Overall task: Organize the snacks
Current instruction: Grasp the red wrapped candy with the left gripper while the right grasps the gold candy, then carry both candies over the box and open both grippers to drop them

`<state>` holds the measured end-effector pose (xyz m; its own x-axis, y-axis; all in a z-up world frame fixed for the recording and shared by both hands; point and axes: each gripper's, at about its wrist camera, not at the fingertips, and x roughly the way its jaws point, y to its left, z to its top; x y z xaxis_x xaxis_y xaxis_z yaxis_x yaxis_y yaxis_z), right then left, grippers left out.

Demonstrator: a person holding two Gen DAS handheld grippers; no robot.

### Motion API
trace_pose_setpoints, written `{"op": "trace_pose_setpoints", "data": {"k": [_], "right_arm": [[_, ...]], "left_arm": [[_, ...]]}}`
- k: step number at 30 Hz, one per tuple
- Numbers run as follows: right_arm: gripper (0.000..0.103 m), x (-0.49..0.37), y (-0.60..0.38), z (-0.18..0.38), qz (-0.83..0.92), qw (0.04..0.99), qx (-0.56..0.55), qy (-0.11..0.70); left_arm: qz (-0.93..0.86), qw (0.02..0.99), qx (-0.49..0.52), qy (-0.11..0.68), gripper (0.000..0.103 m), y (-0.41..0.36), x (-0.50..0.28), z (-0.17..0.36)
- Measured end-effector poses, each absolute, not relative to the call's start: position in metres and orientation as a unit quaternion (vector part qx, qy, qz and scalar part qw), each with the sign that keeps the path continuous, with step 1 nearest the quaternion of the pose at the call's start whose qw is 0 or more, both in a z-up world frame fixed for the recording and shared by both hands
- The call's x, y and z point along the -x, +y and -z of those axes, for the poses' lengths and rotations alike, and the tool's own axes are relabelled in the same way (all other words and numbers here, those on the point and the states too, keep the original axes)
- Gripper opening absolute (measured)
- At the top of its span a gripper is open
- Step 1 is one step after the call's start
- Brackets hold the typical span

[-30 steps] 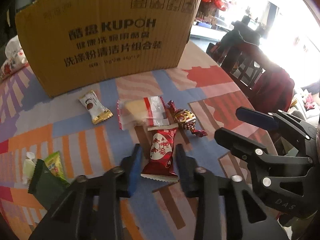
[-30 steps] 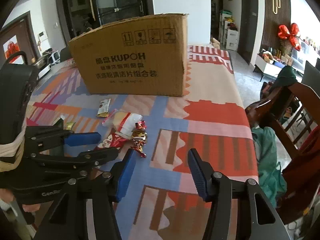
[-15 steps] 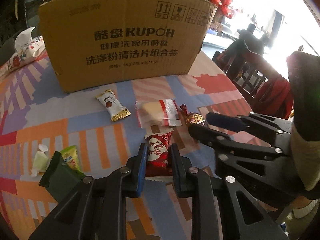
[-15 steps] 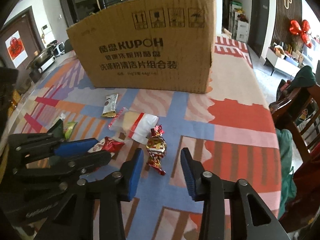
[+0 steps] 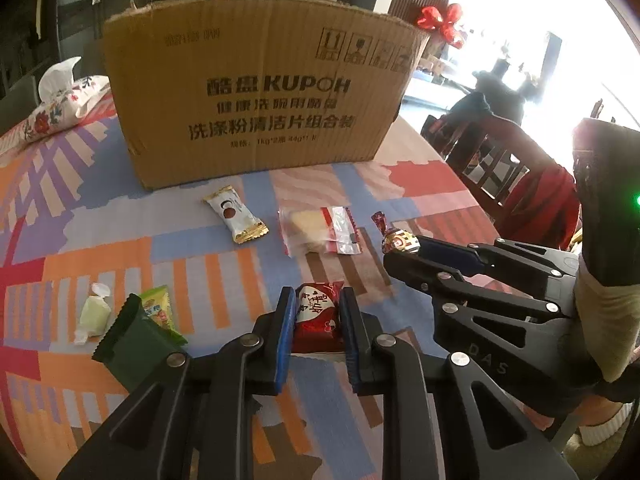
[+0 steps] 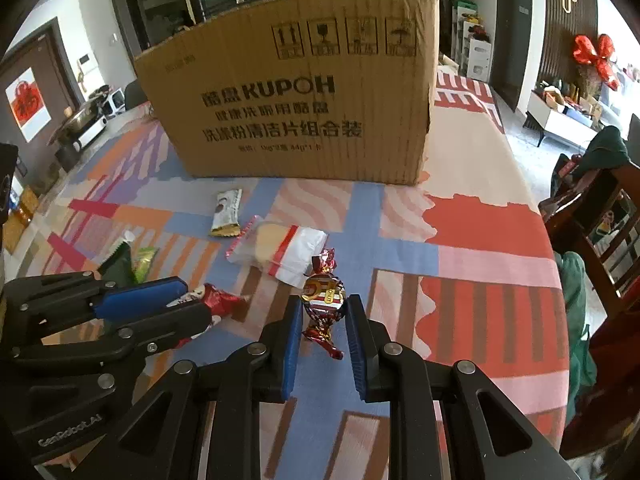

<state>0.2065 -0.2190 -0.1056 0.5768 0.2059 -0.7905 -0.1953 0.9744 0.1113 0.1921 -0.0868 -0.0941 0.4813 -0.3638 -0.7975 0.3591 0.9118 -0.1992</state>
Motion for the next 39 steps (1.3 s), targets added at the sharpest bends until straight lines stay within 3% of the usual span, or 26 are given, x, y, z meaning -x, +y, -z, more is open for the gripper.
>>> {"op": "trace_pose_setpoints", "data": {"k": [10,39], "right_arm": [[0.023,-0.188,-0.215,0.081,-0.108,0.903,-0.001,0.416],[0.023,-0.2,-0.196,-0.039,-0.125,0.951,-0.022,0.283]], "left_arm": [[0.213,0.873,0.012,0.438,0.022,-0.078,-0.18,0.075],[0.185,0.934,0.003,0.306,0.022,-0.038,-0.199,-0.047]]}}
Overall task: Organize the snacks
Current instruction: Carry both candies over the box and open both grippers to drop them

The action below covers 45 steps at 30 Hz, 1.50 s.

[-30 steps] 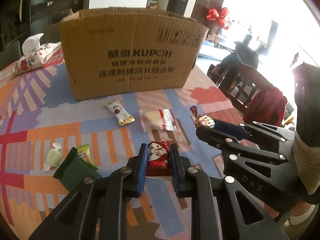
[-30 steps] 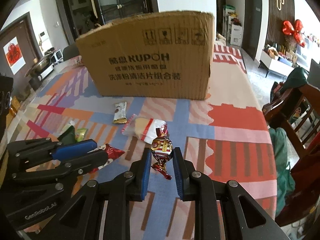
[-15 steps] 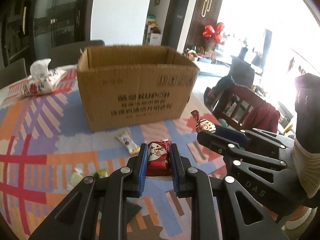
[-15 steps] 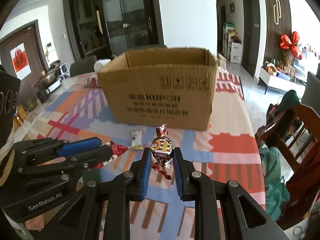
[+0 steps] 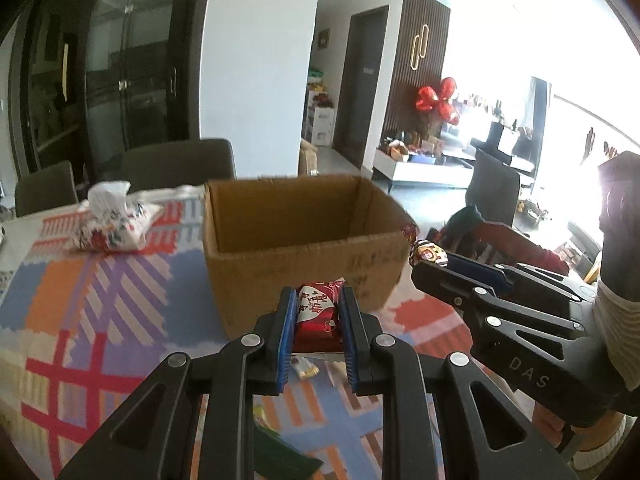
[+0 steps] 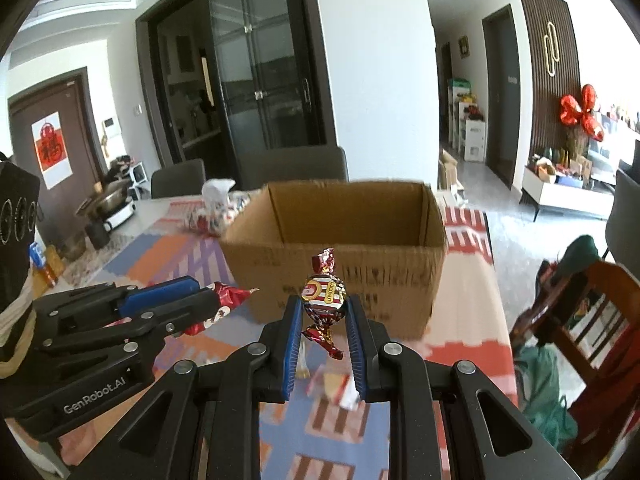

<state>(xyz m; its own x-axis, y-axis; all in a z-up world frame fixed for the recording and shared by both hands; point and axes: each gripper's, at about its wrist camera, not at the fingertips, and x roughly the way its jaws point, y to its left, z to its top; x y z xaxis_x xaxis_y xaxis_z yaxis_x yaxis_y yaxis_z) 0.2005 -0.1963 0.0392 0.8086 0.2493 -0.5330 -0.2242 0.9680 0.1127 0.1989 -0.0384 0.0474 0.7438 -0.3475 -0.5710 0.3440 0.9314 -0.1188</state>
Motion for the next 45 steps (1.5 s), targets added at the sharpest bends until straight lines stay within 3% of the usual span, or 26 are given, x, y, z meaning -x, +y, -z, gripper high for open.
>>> {"op": "trace_pose_setpoints", "data": {"k": [18,38,40,41,43,45], "right_arm": [[0.023,-0.253,-0.184,-0.083,-0.128,0.956,-0.011,0.263],[0.023,-0.325,-0.197,-0.072,-0.103,0.949,-0.002,0.299],[0.024,-0.328,-0.2,-0.068,-0.094,0.949,0.0,0.301],[0.028,-0.33,-0.2,-0.067,-0.092,0.948,0.002,0.304],[0.05,-0.331,-0.2,-0.064,-0.086,0.947,-0.001,0.309],[0.051,-0.327,-0.2,-0.063,-0.084,0.949,0.005,0.305]], "left_arm": [[0.172,0.95,-0.042,0.259,0.022,-0.036,-0.245,-0.092],[0.162,0.939,-0.036,0.3,0.023,-0.05,-0.332,-0.074],[0.157,0.94,-0.036,0.302,0.029,-0.05,-0.335,-0.072],[0.156,0.939,-0.035,0.304,0.034,-0.051,-0.333,-0.072],[0.152,0.938,-0.04,0.307,0.041,-0.051,-0.33,-0.07],[0.145,0.939,-0.048,0.307,0.047,-0.051,-0.324,-0.069]]}}
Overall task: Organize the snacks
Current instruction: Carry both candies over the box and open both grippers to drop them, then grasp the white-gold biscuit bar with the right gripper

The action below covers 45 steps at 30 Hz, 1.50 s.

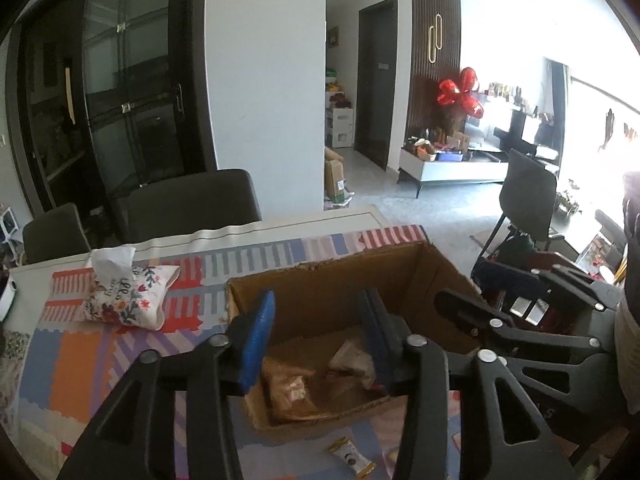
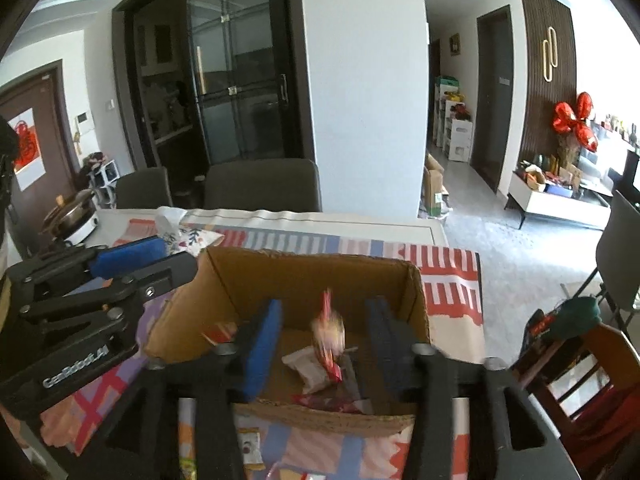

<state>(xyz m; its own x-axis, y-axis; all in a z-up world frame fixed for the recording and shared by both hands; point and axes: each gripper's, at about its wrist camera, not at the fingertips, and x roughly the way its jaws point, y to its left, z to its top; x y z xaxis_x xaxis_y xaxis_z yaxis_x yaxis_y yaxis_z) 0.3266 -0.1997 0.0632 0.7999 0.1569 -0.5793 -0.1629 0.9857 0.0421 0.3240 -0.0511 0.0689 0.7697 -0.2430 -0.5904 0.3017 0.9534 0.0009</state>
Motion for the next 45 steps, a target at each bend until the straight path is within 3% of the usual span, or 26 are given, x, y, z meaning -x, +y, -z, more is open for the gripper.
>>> {"op": "trace_pose_setpoints", "data": {"k": [5,11,24,45], "right_arm": [[0.054,-0.31,-0.199,-0.063,-0.089,0.951,0.006,0.296],[0.058,-0.287,-0.194,-0.062,-0.095,0.953,0.003,0.287],[0.058,-0.248,-0.151,-0.023,-0.144,0.935,0.011,0.324],[0.057,-0.238,-0.123,0.071,-0.159,0.897,-0.015,0.413]], "left_arm": [[0.134,0.94,-0.052,0.309,0.056,-0.044,-0.304,-0.067],[0.114,0.94,-0.055,0.316,0.06,-0.026,-0.275,-0.065],[0.081,0.933,-0.057,0.345,0.06,0.011,-0.223,-0.033],[0.068,0.9,-0.024,0.431,0.059,0.041,-0.194,0.067]]}}
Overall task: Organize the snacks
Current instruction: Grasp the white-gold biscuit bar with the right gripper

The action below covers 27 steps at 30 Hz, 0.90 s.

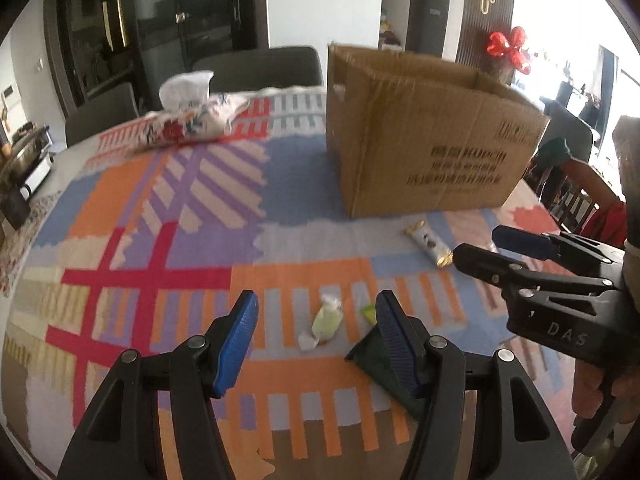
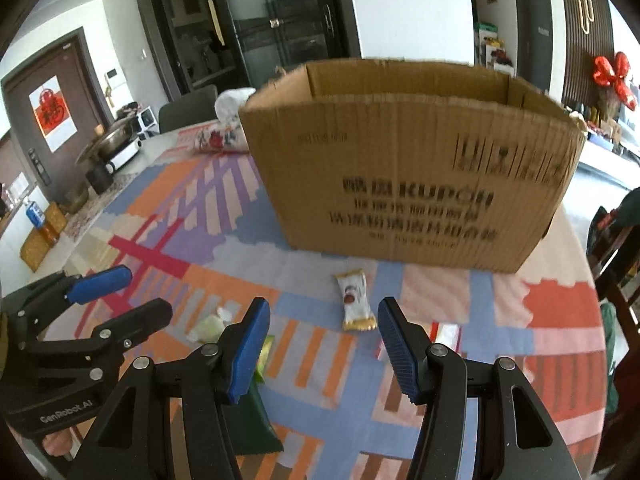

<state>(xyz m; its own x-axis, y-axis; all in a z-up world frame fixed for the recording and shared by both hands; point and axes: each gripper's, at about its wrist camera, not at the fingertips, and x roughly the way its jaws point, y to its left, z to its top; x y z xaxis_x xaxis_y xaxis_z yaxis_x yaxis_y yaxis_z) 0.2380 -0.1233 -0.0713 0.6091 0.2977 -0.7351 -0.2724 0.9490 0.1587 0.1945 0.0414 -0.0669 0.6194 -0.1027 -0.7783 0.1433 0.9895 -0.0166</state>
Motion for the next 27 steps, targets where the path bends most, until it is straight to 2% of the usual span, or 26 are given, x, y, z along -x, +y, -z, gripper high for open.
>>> {"op": "trace_pose_setpoints", "data": {"k": [11,22,25,27], "right_arm": [[0.057,-0.256,-0.119,0.097,-0.137,0.892,0.017,0.43],[0.048,-0.275,-0.118,0.11,-0.135,0.887,0.031,0.44],[0.044,-0.284,-0.116,0.113,-0.137,0.885,0.034,0.444],[0.042,-0.289,-0.114,0.115,-0.139,0.883,0.037,0.448]], "left_arm": [[0.066,0.879,-0.014,0.472,0.048,0.052,-0.209,0.104],[0.091,0.863,-0.007,0.497,0.04,0.045,-0.225,0.123],[0.089,0.863,-0.004,0.498,0.035,0.044,-0.226,0.124],[0.091,0.862,-0.002,0.498,0.027,0.044,-0.227,0.124]]}}
